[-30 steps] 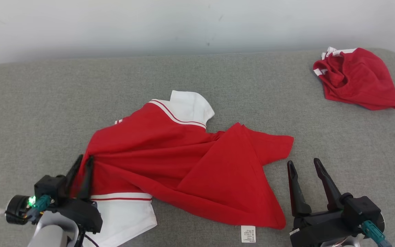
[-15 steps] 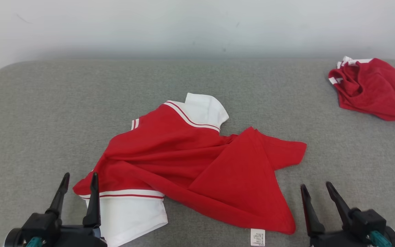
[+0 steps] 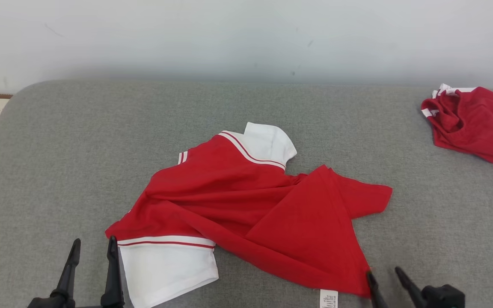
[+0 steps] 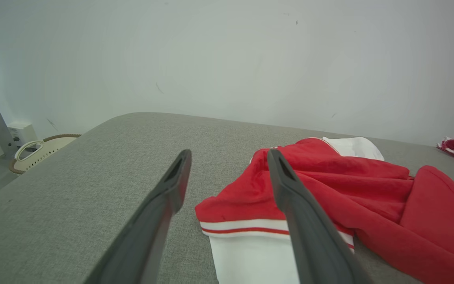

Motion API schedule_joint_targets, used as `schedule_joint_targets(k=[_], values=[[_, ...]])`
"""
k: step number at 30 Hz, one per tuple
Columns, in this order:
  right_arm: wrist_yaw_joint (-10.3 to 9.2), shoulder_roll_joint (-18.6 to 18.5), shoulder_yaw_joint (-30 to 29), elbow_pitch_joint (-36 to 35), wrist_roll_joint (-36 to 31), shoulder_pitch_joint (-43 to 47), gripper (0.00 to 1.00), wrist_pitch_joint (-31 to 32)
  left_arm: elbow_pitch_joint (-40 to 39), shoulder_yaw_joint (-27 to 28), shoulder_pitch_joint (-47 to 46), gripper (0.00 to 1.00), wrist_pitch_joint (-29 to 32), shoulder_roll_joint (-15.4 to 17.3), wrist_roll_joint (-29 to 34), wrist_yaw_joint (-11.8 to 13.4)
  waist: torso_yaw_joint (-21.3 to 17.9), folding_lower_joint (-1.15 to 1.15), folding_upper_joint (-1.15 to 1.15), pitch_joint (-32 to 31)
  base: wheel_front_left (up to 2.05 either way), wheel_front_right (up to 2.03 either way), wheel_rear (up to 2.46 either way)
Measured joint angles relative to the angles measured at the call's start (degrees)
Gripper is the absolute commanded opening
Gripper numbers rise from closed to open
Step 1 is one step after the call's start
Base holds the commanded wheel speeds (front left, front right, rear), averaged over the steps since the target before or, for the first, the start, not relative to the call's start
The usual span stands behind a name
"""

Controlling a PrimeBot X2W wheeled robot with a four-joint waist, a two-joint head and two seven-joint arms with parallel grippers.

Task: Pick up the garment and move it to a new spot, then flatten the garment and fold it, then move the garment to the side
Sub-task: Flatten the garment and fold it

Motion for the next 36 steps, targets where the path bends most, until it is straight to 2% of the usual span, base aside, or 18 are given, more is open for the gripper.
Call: schedule_joint_targets(k=[10, 11, 12, 14, 21, 24, 28, 31, 36], values=[[0.0, -0.86, 3.01, 3.27, 2.46, 0.09, 1.0, 5.42, 0.16, 0.1, 0.07, 1.0, 0.0, -0.87, 0.48, -0.87, 1.23, 0.0, 0.0, -0.39, 0.0, 0.0, 0.0], [0.0, -0.86, 3.36, 3.63, 2.67, -0.02, 0.8, 5.52, 0.2, 0.13, 0.12, 1.0, 0.0, -0.9, 0.49, -0.99, 1.3, 0.0, 0.0, -0.45, 0.0, 0.0, 0.0], [0.0, -0.85, 3.7, 4.02, 3.09, -0.23, 0.47, 5.91, 0.26, 0.14, 0.18, 1.0, 0.0, -0.96, 0.54, -1.02, 1.35, 0.0, 0.0, -0.49, 0.0, 0.0, 0.0], [0.0, -0.7, 4.05, 4.56, 3.16, -0.68, 0.0, 5.88, 0.51, 0.18, 0.38, 1.0, 0.0, -1.01, 0.55, -1.05, 1.4, 0.0, 0.0, -0.61, 0.0, 0.0, 0.0], [0.0, -1.34, 4.09, 6.08, 3.87, -1.85, 0.0, 4.63, 1.04, 0.47, 0.77, 1.0, 0.0, -1.13, 0.63, -1.11, 0.98, 0.0, 0.0, -1.27, 0.0, 0.0, 0.0], [0.0, -1.18, 4.33, 5.41, 7.86, -1.47, 0.0, 4.72, 1.32, 0.54, 0.95, 1.0, 0.0, -1.19, 0.62, -1.48, 0.63, 0.0, 0.0, -1.66, 0.0, 0.0, 0.0], [0.0, -2.46, 5.3, 1.56, 12.81, 0.24, 0.0, 6.21, 1.66, 0.79, 1.72, 1.0, 0.0, -1.21, 0.6, -1.51, 0.01, 0.0, 0.0, -2.26, 0.0, 0.0, 0.0], [0.0, -4.79, 5.06, -3.13, 15.19, 1.68, 0.0, 8.03, 2.15, 1.03, 2.2, 1.0, 0.0, -1.21, 0.54, -1.49, -0.7, 0.0, 0.0, -2.57, 0.0, 0.0, 0.0], [0.0, -7.14, 1.92, -10.33, 15.46, 4.07, 0.0, 10.7, 2.05, 0.93, 2.37, 1.0, 0.0, -1.22, 0.13, -0.97, -2.01, 0.0, 0.0, -2.92, 0.0, 0.0, 0.0]])
